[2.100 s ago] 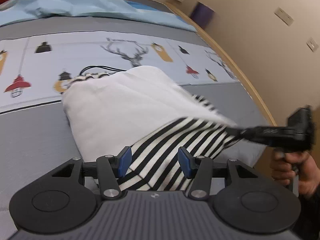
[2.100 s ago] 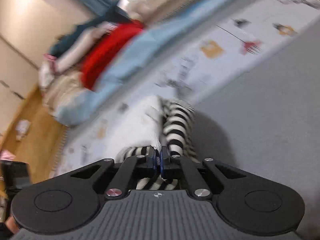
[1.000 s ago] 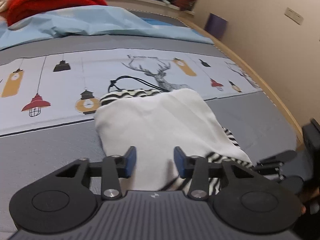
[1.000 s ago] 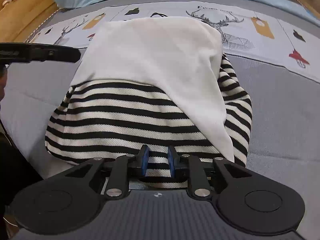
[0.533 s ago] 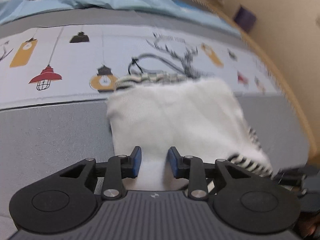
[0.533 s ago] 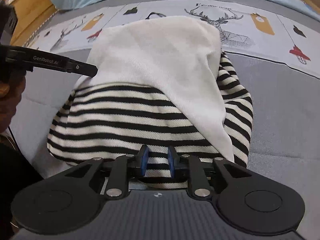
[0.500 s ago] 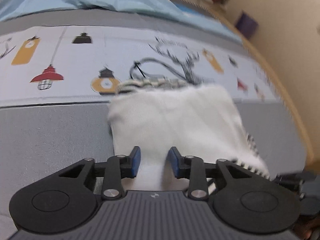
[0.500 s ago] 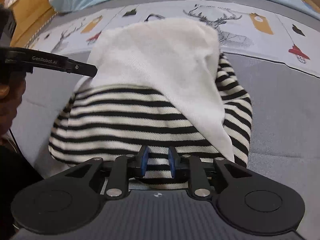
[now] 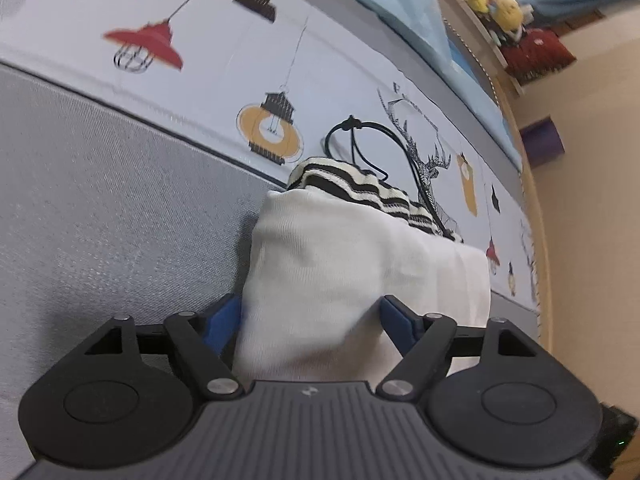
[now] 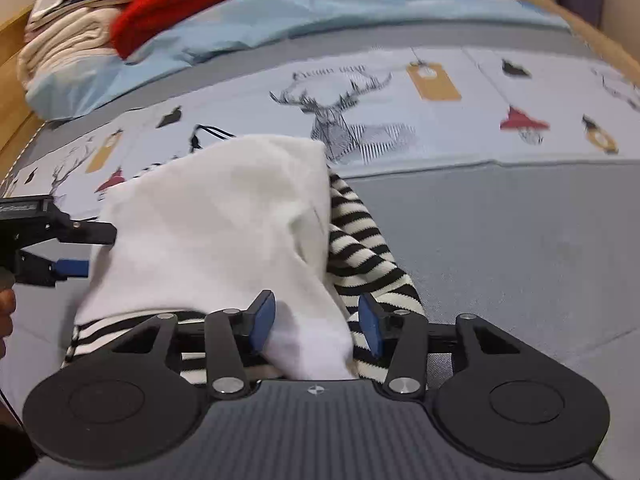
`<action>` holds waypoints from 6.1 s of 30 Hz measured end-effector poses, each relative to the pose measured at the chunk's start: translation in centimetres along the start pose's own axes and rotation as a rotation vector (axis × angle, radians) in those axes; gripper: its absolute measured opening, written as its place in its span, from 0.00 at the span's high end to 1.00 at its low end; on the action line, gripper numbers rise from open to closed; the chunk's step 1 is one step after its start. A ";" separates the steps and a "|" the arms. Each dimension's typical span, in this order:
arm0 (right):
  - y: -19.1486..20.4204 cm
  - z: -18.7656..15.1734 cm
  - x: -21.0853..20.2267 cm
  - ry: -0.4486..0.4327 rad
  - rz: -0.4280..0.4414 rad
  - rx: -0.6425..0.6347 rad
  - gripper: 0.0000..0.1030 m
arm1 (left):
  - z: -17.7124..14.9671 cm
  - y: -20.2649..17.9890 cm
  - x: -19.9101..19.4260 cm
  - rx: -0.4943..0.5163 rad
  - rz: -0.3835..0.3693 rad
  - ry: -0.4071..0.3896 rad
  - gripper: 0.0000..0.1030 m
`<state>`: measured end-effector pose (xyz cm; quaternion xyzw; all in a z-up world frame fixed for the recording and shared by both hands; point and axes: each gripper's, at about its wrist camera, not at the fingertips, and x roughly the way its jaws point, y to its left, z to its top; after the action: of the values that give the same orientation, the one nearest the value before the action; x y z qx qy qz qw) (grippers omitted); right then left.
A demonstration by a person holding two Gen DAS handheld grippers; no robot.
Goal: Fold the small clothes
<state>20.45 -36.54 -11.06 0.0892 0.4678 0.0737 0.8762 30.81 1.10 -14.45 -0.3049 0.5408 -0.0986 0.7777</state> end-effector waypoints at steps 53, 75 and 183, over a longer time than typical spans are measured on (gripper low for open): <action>0.1 1.5 3.8 0.061 0.149 0.230 0.53 | -7.0 -6.1 1.5 0.862 -0.052 0.008 0.60; 0.0 1.3 1.6 0.033 0.261 0.205 0.77 | -7.5 -7.3 1.6 0.885 -0.015 -0.029 0.60; 12.5 -10.2 -15.2 -0.349 -0.076 -0.169 0.14 | -23.0 -6.2 -17.7 0.488 0.333 -0.426 0.00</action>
<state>3.00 -26.68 -1.50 0.0091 0.3041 0.0627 0.9505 4.21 -3.70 -2.29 -0.0318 0.3696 -0.0312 0.9281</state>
